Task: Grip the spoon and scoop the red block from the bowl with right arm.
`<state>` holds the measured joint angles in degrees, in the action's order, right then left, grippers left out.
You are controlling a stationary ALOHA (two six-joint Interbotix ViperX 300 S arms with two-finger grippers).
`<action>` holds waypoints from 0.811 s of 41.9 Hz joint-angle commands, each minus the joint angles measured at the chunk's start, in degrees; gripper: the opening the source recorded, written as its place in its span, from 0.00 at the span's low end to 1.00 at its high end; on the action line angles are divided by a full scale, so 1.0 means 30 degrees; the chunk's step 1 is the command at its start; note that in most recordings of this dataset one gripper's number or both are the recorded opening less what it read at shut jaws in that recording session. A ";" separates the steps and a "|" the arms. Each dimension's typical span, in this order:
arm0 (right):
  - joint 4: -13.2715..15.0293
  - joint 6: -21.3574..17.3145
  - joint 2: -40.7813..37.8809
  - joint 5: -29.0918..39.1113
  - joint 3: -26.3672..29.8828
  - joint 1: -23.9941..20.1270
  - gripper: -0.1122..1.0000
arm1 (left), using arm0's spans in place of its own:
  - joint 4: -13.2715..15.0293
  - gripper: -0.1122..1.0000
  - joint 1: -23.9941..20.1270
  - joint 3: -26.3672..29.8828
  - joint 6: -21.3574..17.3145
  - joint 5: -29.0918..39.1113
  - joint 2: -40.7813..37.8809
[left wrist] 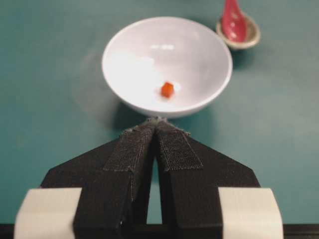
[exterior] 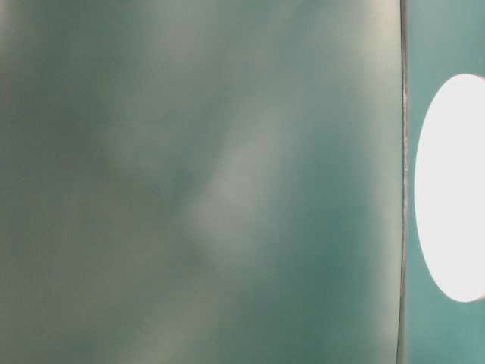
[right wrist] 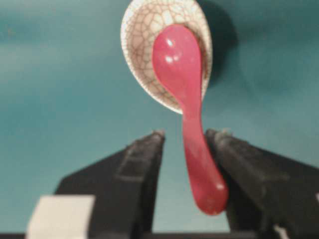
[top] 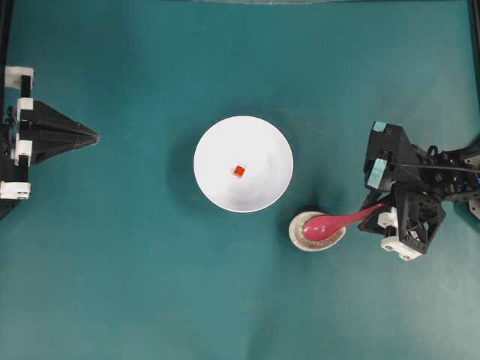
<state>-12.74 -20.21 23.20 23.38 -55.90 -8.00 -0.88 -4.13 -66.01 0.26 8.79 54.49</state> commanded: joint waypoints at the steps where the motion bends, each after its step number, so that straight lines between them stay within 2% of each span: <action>1: 0.0645 0.0264 0.0088 0.0000 0.0146 -0.0088 0.53 | -0.0029 0.11 -0.0059 0.0293 0.0029 -0.0176 -0.0117; 4: 0.1201 0.0264 0.0146 0.0498 0.0234 -0.0059 0.56 | -0.0029 0.11 -0.0029 0.0293 0.0029 -0.0176 -0.0117; 10: 0.1699 0.0234 0.0176 0.1201 0.0352 -0.0088 0.61 | -0.0029 0.11 -0.0059 0.0293 0.0029 -0.0176 -0.0117; 15: 0.2051 0.0234 0.0176 0.1201 0.0322 -0.0088 0.66 | -0.0029 0.11 -0.0059 0.0293 0.0029 -0.0205 -0.0117; 20: 0.2959 0.0234 0.0205 0.0967 0.0264 -0.0088 0.68 | -0.0029 0.11 -0.0059 0.0293 0.0029 -0.0176 -0.0117; 26: 0.4629 0.0234 0.0264 -0.0996 -0.0293 -0.0820 0.68 | -0.0029 0.11 -0.0059 0.0264 0.0059 -0.0146 -0.0117; 34: 0.4805 0.0088 0.0264 -0.5361 -0.2168 -0.1406 0.68 | 0.0000 0.11 -0.0029 0.0264 0.0059 -0.0117 -0.0117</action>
<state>1.41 -19.78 23.38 12.22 -61.26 -11.69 -0.79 -4.13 -66.01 0.35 8.79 54.40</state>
